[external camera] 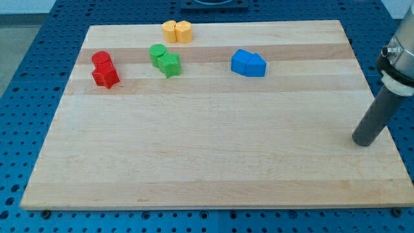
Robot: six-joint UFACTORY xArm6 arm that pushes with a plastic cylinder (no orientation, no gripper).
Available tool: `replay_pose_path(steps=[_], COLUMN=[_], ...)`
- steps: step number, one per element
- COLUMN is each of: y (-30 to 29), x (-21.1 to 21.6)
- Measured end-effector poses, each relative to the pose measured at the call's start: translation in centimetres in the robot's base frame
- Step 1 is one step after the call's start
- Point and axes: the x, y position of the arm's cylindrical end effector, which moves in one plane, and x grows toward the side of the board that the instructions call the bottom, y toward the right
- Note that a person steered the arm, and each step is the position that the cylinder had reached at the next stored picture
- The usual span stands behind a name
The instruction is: Push the blue triangle slightly towards the top of the board
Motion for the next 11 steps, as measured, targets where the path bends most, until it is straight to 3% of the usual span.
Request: replay_pose_path(steps=[1, 2, 3, 6, 8, 9, 11], y=[0.0, -3.4, -10.5, -9.6, -13.0, -14.4, -17.5], x=[0.4, 3.9, 5.5, -9.0, -16.1, -18.5, -17.7])
